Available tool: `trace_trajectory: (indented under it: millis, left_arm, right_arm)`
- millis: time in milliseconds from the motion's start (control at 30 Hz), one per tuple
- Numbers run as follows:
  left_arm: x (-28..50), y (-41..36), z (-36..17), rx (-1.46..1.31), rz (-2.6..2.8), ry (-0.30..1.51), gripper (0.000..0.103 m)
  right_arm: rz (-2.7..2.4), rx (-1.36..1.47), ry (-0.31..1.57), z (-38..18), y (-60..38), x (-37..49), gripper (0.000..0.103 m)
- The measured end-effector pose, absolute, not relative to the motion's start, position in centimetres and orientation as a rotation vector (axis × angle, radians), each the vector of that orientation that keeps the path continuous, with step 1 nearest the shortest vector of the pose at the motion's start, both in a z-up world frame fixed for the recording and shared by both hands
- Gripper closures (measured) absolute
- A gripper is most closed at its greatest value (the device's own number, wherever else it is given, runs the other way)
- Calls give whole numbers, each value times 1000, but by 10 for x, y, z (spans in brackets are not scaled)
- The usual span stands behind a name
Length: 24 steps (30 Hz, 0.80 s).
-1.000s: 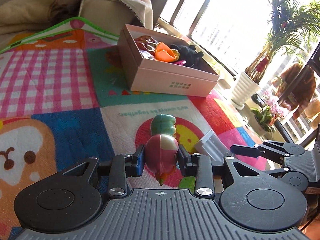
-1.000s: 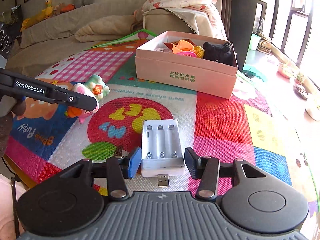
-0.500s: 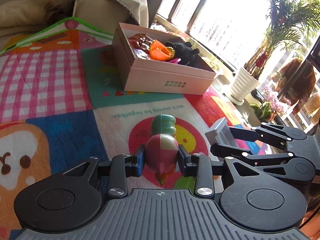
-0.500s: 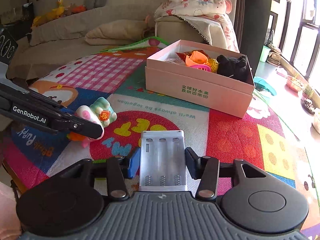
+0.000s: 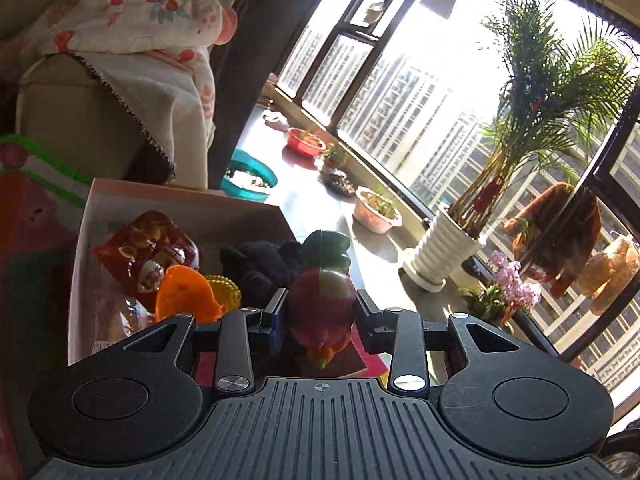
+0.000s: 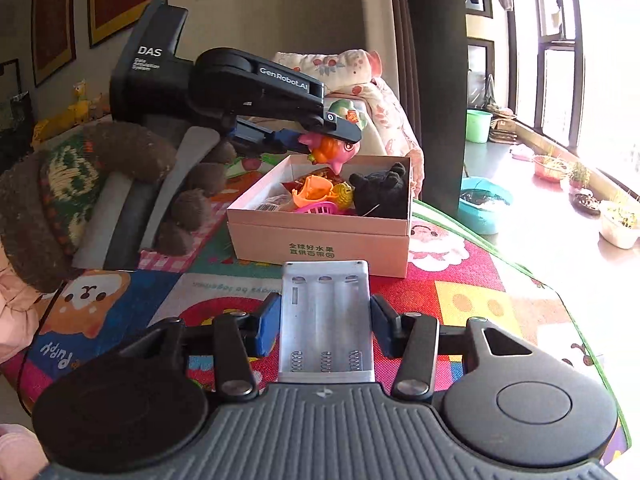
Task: Organize objects
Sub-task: 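Release the bird into the box with the left tool while the right tool carries the charger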
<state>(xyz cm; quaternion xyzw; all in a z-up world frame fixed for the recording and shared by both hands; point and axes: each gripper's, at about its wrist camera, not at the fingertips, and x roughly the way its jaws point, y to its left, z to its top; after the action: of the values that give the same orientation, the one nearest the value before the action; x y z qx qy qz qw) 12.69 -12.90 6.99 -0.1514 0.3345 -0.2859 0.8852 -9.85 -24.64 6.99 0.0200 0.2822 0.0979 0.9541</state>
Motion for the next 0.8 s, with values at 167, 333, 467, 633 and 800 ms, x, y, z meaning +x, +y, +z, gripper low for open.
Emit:
trace_trajectory:
  millis: [167, 333, 467, 633, 800]
  left_arm:
    - [128, -122, 53, -320, -572, 707, 65]
    - [126, -119, 51, -230, -614, 714, 65]
    - [112, -103, 62, -249, -564, 583, 65]
    - [98, -68, 74, -332, -533, 510, 65]
    - [72, -40, 66, -288, -507, 524, 65]
  right_arm:
    - [172, 65, 602, 59, -257, -90, 56]
    - [166, 78, 632, 51, -252, -78, 56]
    - [171, 72, 634, 49, -247, -72, 56]
    - [148, 59, 654, 46, -248, -65, 56]
    - [152, 57, 643, 53, -250, -60, 56]
